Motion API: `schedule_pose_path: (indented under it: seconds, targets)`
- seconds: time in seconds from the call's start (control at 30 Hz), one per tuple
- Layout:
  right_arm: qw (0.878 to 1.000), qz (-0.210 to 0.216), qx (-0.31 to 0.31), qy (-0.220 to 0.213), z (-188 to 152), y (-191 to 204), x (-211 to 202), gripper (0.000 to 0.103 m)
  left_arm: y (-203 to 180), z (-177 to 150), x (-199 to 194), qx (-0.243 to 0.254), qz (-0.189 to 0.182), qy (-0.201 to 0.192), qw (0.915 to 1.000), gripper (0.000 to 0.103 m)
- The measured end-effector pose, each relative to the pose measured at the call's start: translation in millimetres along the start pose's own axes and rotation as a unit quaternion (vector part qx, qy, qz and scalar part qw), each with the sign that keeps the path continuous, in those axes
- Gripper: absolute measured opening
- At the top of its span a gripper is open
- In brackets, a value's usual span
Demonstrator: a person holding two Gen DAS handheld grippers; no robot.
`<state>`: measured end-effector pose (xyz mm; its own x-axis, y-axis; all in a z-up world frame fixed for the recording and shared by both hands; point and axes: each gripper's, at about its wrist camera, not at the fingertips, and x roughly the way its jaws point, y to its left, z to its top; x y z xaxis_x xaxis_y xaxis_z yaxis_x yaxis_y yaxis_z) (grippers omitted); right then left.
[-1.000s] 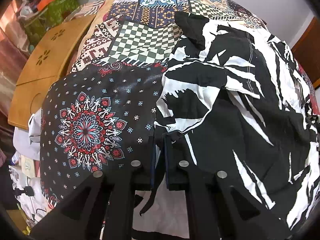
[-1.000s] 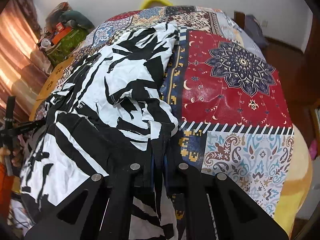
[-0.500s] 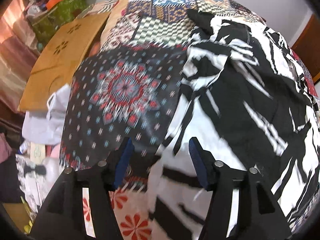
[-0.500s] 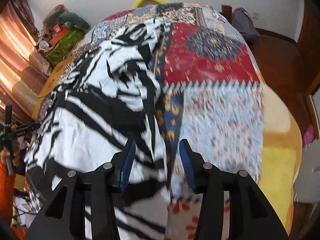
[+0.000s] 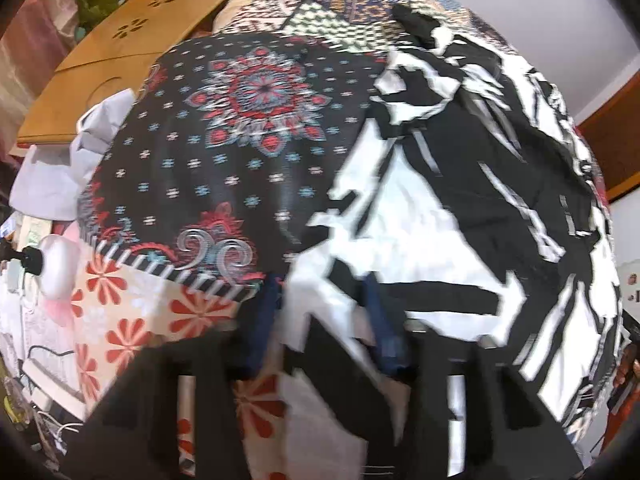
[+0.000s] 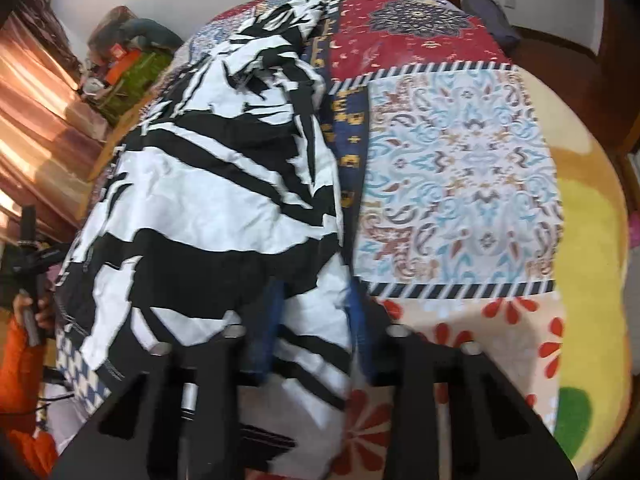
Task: Fold small clothes
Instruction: 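Grasp the shirt edge with the left gripper while the right gripper pinches the hem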
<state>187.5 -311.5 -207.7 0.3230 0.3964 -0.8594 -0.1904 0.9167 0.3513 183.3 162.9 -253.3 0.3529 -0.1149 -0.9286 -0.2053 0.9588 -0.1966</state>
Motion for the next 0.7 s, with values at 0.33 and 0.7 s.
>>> schedule_pose_path:
  seconds: [0.33,0.7]
  targets:
    - [0.996,0.009,-0.032,-0.084,34,24,-35,0.004,-29,42,-49,0.022,0.007,-0.071,0.9972,0.007]
    - [0.985,-0.019,-0.038,-0.167,125,22,-44,0.004,-56,150,-71,0.026,0.022,-0.149,0.9882,0.006]
